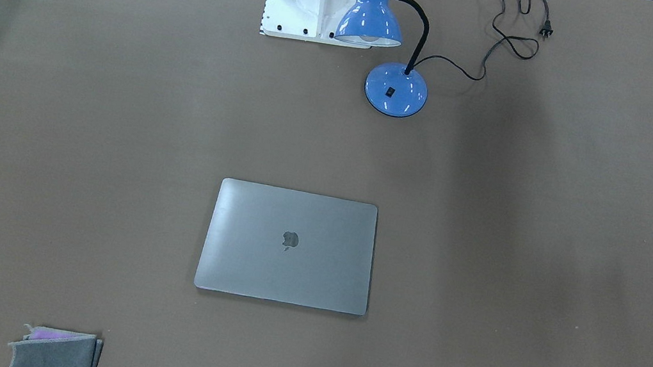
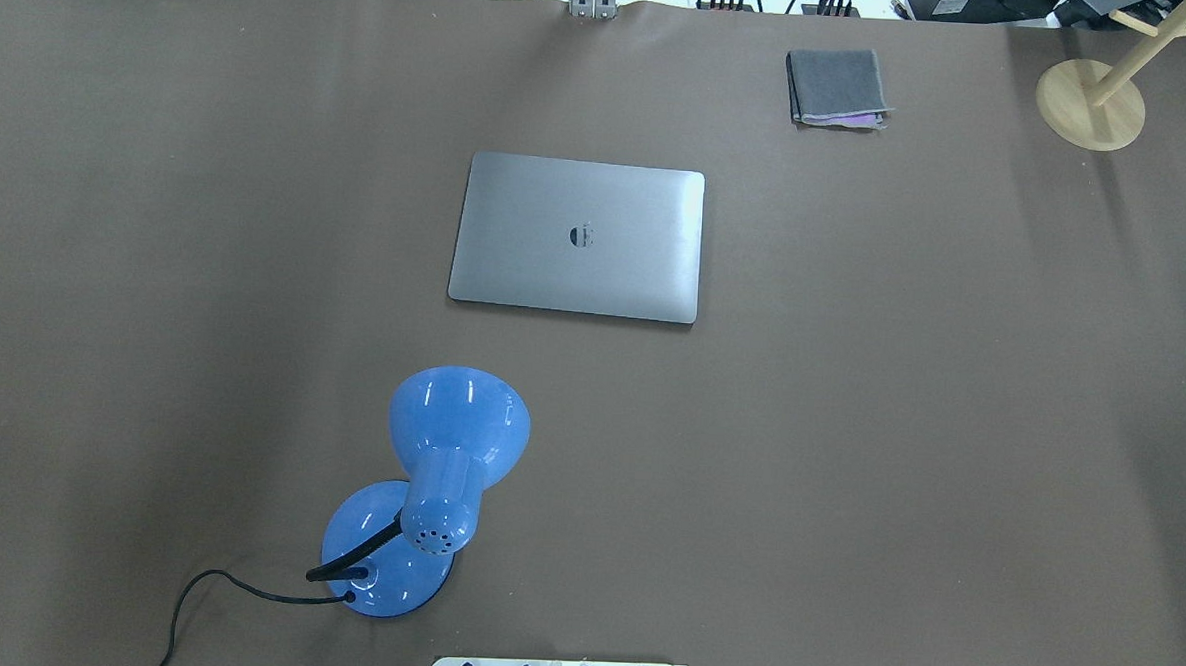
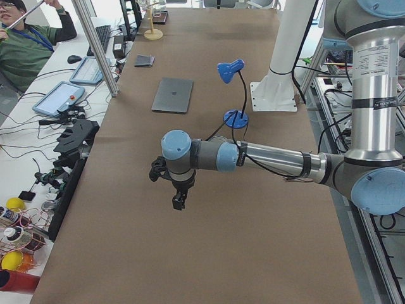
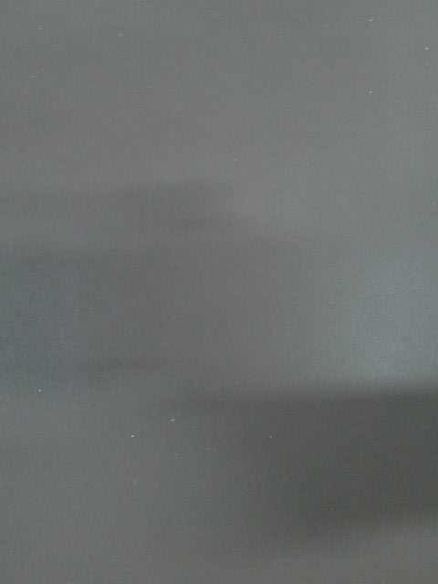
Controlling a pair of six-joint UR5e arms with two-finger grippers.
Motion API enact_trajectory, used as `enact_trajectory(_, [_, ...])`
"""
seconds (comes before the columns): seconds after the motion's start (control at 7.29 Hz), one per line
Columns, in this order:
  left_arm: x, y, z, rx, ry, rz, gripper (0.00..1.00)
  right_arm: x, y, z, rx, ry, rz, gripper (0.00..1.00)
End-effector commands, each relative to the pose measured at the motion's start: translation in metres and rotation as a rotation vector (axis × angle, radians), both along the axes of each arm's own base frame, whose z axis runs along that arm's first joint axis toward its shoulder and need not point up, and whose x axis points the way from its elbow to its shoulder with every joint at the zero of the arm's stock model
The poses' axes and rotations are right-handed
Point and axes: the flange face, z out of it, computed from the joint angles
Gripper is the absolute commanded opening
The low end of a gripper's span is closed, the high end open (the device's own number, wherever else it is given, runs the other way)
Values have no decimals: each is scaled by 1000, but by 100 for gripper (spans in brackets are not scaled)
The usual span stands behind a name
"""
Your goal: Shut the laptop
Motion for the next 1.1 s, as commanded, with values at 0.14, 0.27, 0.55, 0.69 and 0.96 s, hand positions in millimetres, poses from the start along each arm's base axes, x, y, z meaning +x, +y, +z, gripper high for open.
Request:
enact_trajectory(0.14, [0, 0, -1, 2, 1, 0, 98, -1, 0, 0, 0, -2, -2, 100])
enact_trajectory(0.27, [0, 0, -1, 2, 1, 0, 98, -1, -1, -1, 3, -3, -2, 100])
enact_trajectory(0.55, [0, 0, -6, 11, 0, 0, 98, -1, -1, -1, 1, -6, -2, 100])
enact_trajectory(0.69, [-1, 0, -8, 14, 0, -2, 98, -1, -1, -2, 3, -6, -2, 100])
enact_trajectory(0.96, [-1, 0, -8, 14, 0, -2, 98, -1, -1, -3, 7, -7, -3, 100])
